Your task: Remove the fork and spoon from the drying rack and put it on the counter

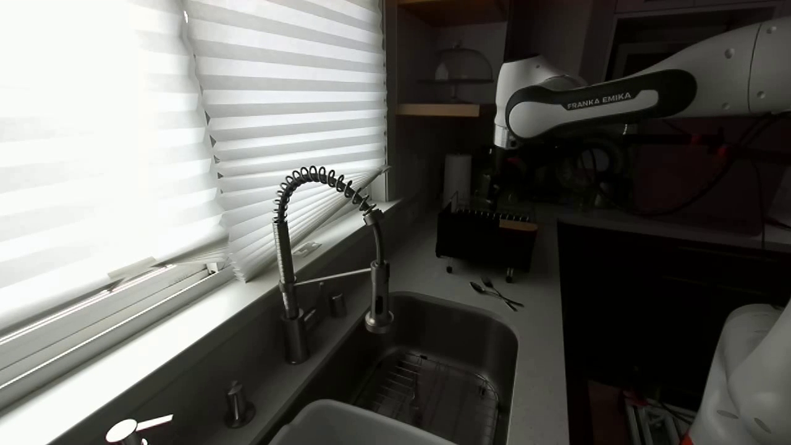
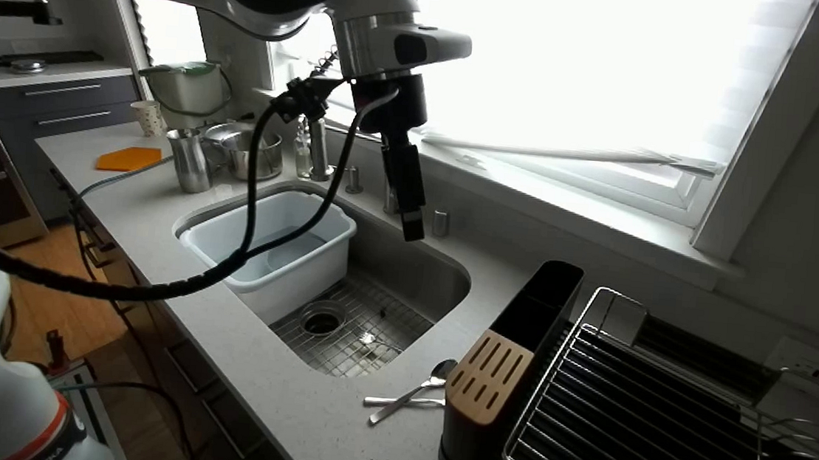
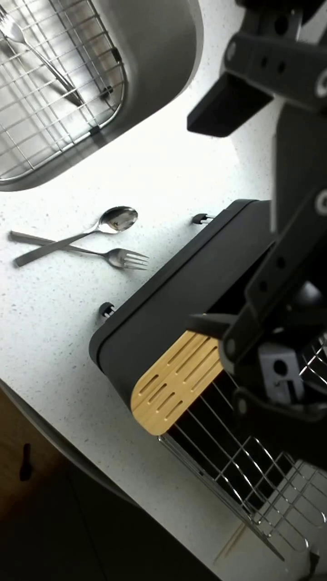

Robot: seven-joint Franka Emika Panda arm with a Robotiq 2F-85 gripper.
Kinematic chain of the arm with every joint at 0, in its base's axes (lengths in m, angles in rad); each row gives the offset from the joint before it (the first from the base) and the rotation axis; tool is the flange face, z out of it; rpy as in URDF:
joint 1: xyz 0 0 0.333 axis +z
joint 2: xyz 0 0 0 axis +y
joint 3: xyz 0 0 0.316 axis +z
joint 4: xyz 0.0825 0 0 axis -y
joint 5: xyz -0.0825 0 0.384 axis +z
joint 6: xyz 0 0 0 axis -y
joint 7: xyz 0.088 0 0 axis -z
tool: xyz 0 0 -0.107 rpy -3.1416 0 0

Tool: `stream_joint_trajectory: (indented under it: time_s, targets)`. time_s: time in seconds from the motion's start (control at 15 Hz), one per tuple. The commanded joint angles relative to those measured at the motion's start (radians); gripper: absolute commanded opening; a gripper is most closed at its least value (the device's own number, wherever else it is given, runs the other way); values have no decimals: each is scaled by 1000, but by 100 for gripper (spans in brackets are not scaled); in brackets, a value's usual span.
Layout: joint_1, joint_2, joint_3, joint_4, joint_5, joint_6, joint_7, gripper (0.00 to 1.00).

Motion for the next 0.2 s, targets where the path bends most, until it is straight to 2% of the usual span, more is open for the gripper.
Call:
stream_joint_trajectory:
  time_s: [0.0,0.13]
  targets:
    - [-13,2,10,3,5,-2,-5,100]
    - [-13,2,10,3,5,-2,-6,100]
